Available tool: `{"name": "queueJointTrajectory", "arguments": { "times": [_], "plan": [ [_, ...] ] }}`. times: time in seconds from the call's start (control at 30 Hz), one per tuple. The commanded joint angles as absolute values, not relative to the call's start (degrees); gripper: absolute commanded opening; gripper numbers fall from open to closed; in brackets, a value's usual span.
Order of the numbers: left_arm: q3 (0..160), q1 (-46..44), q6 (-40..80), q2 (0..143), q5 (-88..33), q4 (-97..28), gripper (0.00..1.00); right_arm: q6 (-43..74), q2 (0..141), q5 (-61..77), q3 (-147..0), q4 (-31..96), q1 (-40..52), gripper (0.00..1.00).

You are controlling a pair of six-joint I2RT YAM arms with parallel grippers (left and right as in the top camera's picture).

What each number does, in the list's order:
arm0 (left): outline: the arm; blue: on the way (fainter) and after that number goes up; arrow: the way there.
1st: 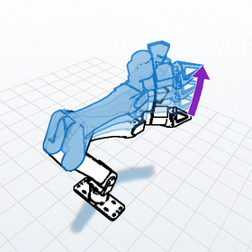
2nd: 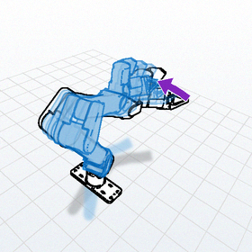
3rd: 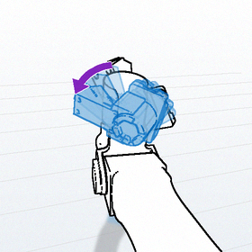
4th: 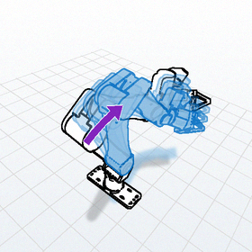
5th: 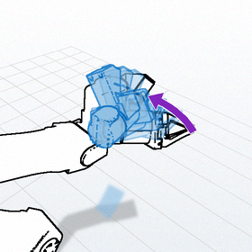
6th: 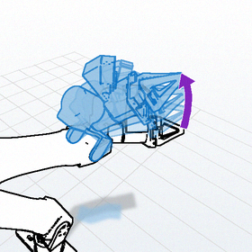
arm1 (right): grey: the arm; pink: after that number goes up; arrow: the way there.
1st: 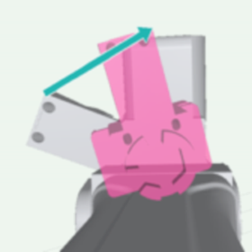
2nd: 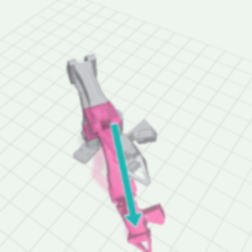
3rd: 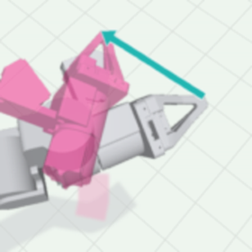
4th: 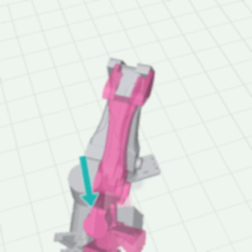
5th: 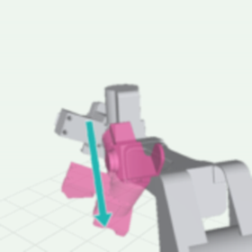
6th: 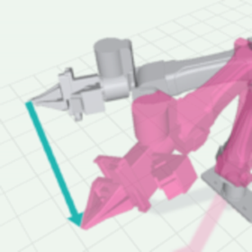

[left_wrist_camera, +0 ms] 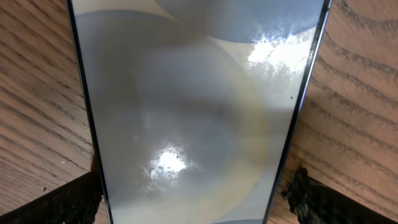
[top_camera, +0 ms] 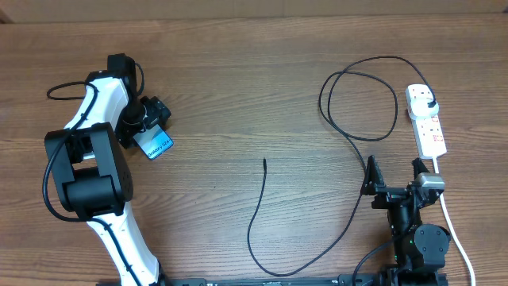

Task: Plug charger to phone and switch on socket
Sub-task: 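Close the left gripper on the phone's long edges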

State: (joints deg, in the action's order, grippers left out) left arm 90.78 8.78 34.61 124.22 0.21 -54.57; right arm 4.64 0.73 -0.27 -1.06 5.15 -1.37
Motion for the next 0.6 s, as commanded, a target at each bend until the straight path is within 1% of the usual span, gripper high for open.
{"name": "queueJointTrajectory", "arguments": {
  "times": [0.0, 0.57],
  "plan": [
    [90.1, 9.4, 35.5, 125.4, 0.6, -54.0, 1.00, 4.4, 0.1, -0.6, -0.4, 4.8, -1.0, 1.00],
    [90.1, 9.4, 36.1, 125.4, 1.8, -53.7, 1.00, 4.4, 0.1, -0.6, -0.4, 4.8, -1.0, 1.00]
  ]
}}
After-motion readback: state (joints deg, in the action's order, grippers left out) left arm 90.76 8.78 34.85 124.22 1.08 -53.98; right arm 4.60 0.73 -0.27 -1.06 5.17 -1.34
